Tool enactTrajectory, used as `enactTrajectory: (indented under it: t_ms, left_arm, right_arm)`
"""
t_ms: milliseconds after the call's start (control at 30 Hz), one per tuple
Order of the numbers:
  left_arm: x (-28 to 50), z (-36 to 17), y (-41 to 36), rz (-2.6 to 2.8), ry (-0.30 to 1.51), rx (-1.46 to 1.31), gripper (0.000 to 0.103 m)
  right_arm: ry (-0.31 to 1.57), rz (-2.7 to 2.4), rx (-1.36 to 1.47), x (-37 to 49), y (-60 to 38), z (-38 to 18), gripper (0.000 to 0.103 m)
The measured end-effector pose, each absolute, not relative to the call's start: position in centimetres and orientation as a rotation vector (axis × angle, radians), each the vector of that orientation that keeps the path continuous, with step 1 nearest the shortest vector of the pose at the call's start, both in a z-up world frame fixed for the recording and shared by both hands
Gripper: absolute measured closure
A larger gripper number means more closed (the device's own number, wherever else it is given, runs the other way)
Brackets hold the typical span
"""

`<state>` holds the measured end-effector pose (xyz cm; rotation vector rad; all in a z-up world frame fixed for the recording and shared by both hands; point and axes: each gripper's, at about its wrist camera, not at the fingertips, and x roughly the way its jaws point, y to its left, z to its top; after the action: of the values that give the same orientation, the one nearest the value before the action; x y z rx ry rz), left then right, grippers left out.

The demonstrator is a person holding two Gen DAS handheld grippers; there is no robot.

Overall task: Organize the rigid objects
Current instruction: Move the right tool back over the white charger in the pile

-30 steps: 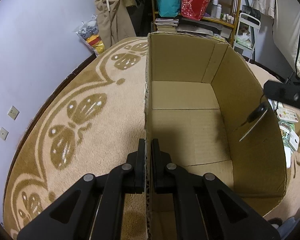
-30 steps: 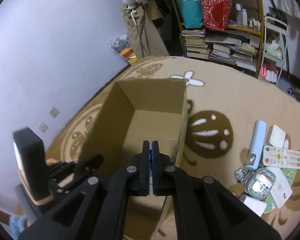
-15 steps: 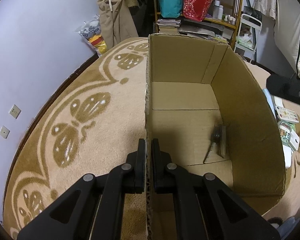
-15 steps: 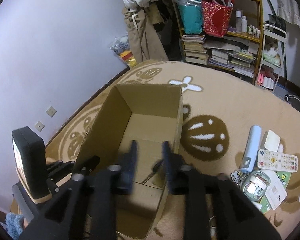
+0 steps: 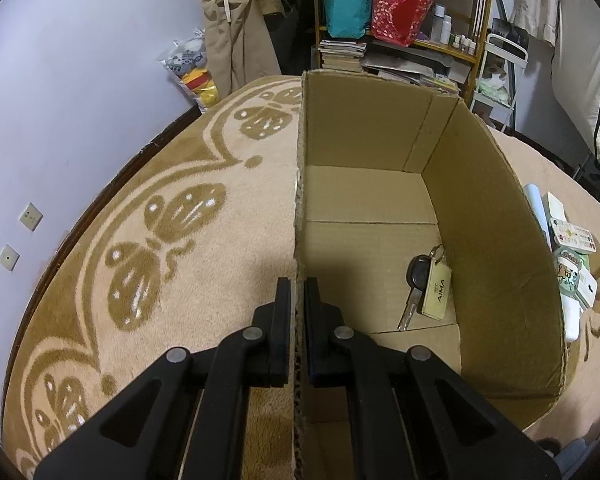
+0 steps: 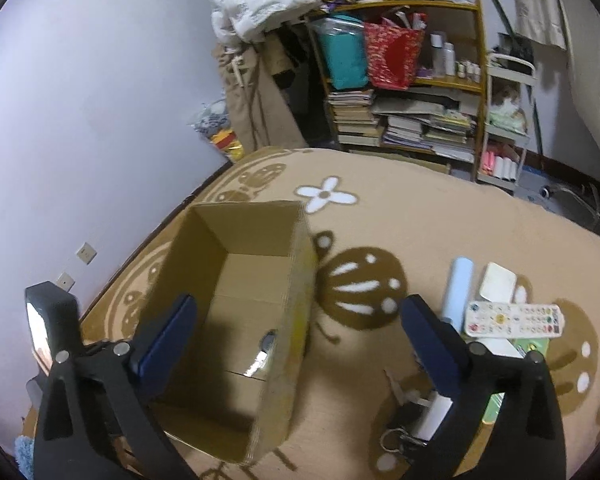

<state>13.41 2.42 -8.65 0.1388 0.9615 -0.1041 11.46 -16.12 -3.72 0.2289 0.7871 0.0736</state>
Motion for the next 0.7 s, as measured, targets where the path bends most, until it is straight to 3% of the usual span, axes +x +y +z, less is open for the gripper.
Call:
enactTrajectory:
  t_ms: [700]
  left_arm:
    - [13.2, -8.4, 2.4, -0.101, 0.955, 0.131, 0.097]
  right_arm:
    - [0.941, -0.13, 0.298, 7.8, -23.4, -10.6, 0.0]
